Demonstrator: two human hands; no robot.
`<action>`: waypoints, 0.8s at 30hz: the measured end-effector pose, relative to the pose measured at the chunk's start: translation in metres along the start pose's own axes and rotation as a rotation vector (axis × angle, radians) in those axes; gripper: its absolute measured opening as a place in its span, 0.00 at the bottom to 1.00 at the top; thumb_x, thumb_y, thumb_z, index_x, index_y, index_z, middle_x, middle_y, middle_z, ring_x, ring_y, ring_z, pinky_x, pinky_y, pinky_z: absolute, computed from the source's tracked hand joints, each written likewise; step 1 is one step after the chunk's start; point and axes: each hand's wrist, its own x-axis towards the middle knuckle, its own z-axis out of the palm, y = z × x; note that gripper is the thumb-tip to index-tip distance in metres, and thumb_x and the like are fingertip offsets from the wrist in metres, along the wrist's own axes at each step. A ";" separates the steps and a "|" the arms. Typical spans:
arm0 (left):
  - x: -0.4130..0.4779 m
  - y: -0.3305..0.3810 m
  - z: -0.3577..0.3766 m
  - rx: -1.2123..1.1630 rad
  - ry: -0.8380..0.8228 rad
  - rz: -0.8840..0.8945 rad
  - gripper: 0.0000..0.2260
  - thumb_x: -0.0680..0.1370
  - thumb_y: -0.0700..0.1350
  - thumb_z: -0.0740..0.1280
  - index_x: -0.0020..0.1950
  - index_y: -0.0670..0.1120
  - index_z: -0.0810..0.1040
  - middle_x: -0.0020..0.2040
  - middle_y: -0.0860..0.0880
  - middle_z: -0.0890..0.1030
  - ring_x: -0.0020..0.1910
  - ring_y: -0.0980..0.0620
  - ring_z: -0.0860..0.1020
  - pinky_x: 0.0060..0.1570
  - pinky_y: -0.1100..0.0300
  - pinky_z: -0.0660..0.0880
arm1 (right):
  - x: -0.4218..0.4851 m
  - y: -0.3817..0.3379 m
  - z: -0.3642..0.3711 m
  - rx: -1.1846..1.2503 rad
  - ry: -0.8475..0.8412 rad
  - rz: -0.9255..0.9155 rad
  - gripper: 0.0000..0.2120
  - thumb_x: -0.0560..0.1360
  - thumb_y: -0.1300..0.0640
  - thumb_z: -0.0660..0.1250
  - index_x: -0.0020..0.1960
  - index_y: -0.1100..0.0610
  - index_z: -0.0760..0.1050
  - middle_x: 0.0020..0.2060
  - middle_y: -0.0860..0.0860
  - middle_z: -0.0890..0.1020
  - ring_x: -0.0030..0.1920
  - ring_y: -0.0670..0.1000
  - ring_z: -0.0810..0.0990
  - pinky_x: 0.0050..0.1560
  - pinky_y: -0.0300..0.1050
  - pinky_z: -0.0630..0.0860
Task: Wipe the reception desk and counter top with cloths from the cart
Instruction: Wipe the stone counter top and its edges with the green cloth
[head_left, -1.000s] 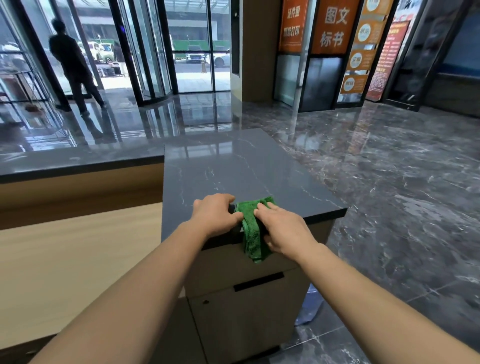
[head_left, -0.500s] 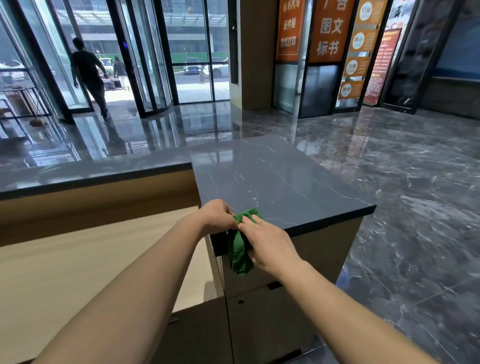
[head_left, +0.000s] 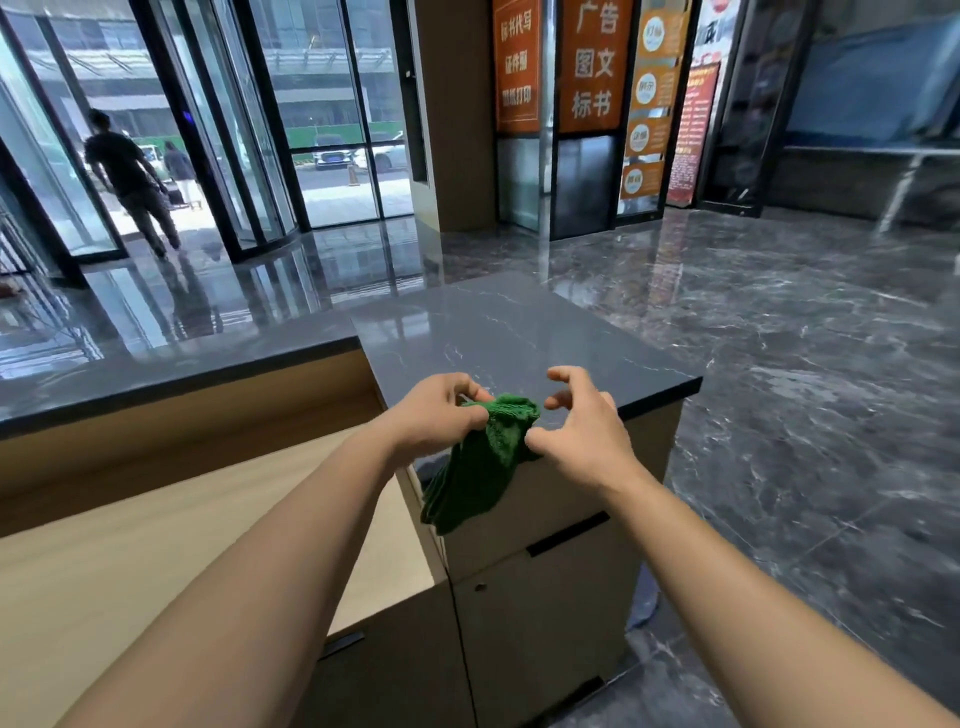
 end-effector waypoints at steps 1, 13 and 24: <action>-0.001 0.006 0.004 -0.010 -0.020 0.025 0.04 0.77 0.36 0.65 0.49 0.44 0.77 0.45 0.45 0.80 0.40 0.54 0.78 0.37 0.67 0.75 | -0.001 0.004 -0.005 0.031 -0.056 0.033 0.35 0.68 0.56 0.70 0.72 0.46 0.61 0.56 0.43 0.72 0.60 0.50 0.69 0.55 0.49 0.72; 0.008 0.061 0.091 0.017 -0.267 0.358 0.12 0.74 0.36 0.72 0.55 0.45 0.77 0.41 0.48 0.81 0.38 0.55 0.78 0.43 0.62 0.74 | -0.047 0.065 -0.093 0.259 0.180 0.169 0.14 0.66 0.60 0.78 0.51 0.56 0.82 0.44 0.54 0.85 0.48 0.54 0.84 0.53 0.58 0.80; 0.003 0.135 0.234 -0.024 -0.430 0.515 0.11 0.74 0.34 0.70 0.44 0.48 0.73 0.38 0.48 0.80 0.38 0.52 0.77 0.44 0.57 0.75 | -0.127 0.136 -0.204 0.141 0.390 0.326 0.11 0.69 0.62 0.76 0.49 0.61 0.80 0.43 0.57 0.85 0.47 0.55 0.83 0.51 0.55 0.79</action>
